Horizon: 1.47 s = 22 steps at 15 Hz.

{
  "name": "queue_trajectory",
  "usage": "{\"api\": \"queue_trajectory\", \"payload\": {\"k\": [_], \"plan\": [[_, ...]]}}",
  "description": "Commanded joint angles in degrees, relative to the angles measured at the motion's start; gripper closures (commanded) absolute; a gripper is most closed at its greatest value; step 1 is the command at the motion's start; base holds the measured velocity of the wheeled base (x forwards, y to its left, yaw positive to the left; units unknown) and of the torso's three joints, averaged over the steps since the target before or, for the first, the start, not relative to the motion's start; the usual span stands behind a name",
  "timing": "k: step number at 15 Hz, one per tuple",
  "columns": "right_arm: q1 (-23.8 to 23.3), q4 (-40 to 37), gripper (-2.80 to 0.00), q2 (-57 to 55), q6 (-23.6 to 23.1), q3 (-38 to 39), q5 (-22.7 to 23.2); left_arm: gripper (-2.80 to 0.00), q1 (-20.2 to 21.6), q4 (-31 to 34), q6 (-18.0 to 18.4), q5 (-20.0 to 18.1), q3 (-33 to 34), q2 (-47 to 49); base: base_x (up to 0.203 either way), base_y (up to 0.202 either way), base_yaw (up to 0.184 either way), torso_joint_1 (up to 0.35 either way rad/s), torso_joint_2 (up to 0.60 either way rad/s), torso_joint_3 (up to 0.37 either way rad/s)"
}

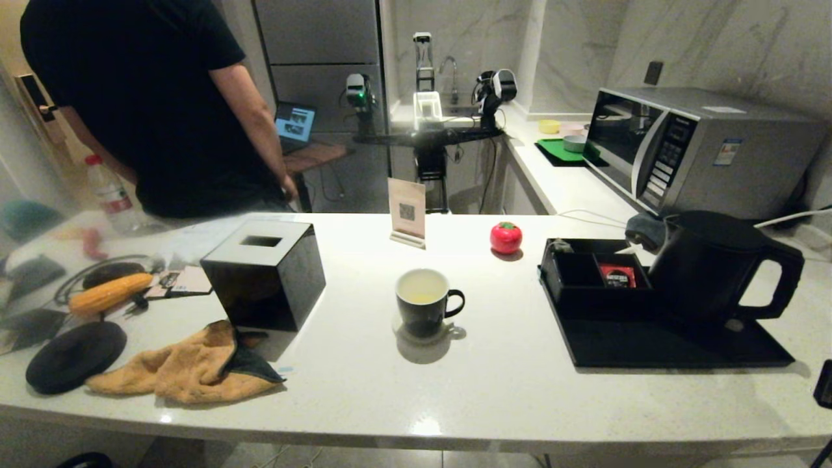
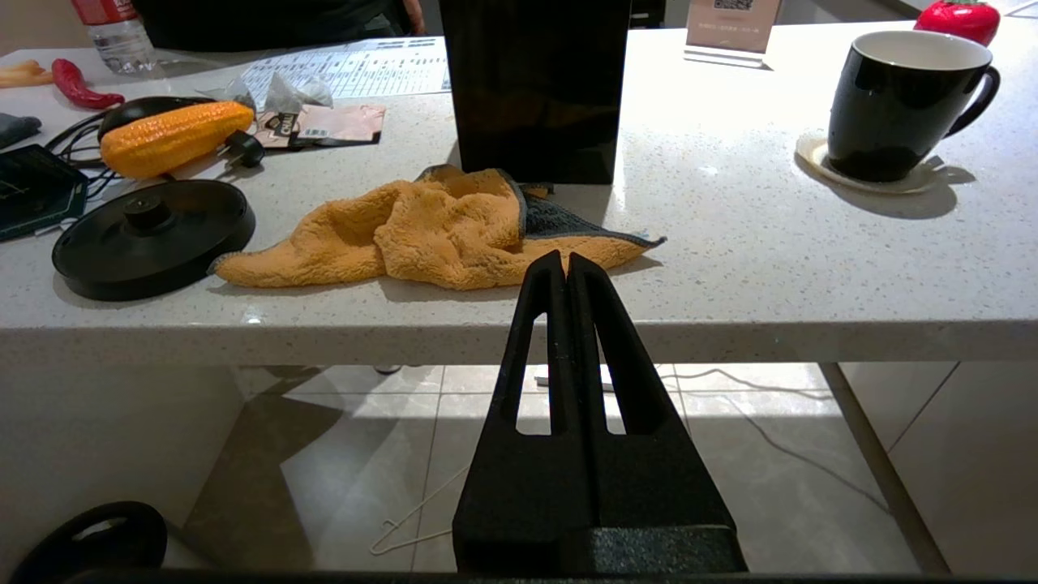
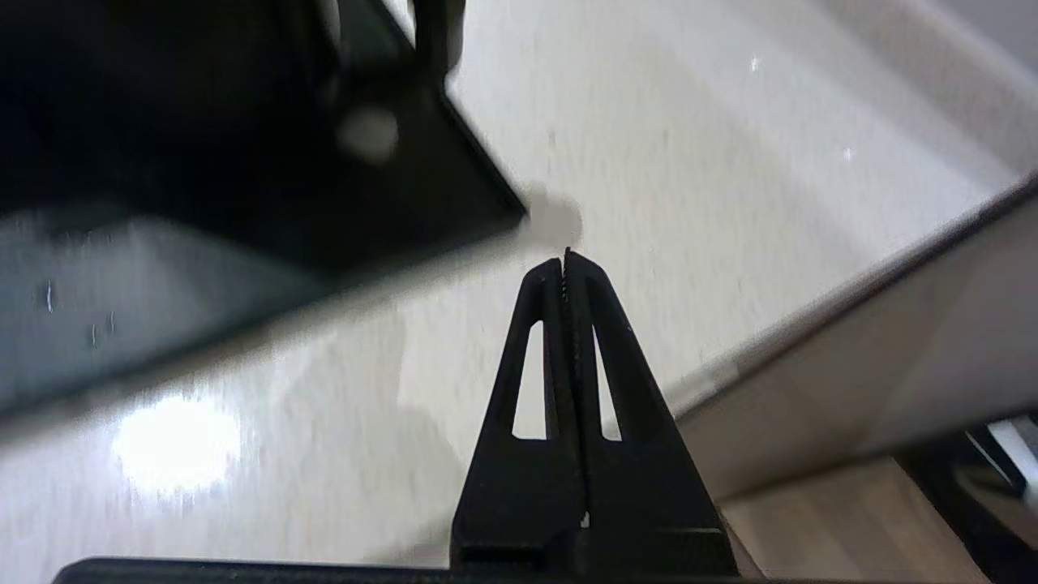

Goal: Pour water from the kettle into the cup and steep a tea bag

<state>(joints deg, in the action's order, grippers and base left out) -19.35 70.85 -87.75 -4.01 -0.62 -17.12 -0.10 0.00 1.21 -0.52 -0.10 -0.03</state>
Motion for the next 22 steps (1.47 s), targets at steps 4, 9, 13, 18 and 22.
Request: {"api": "queue_trajectory", "payload": {"k": [4, 9, 13, 18, 22], "plan": [[5.1, -5.5, 0.00, 8.2, -0.6, -0.3, 7.9, 0.00, 0.0, 0.0, 0.0, 0.0, 0.0, 0.0, 0.000, 0.000, 0.000, 0.000, 0.00, 0.000], [14.3, -5.4, 0.00, 10.6, -2.8, -0.6, 17.3, 0.00, 0.0, 0.0, 0.0, 0.0, 0.0, 0.0, 0.000, 0.000, 0.000, 0.000, 0.00, 0.000], [25.4, -5.8, 0.00, 10.0, -2.3, -5.7, 19.9, 0.00, 0.0, 0.0, 0.0, 0.0, 0.0, 0.0, 0.000, 0.000, 0.000, 0.000, 0.00, 0.000], [31.4, -11.5, 0.00, 5.8, -2.2, -18.3, 22.1, 0.00, 0.0, 0.0, 0.0, 0.0, 0.0, 0.0, 0.000, 0.000, 0.000, 0.000, 0.00, 0.000], [32.6, -20.1, 0.00, 1.7, -1.7, -31.6, 22.2, 0.00, 0.0, 0.0, 0.0, 0.0, 0.0, 0.0, 0.000, 0.000, 0.000, 0.000, 0.00, 0.000]]}}
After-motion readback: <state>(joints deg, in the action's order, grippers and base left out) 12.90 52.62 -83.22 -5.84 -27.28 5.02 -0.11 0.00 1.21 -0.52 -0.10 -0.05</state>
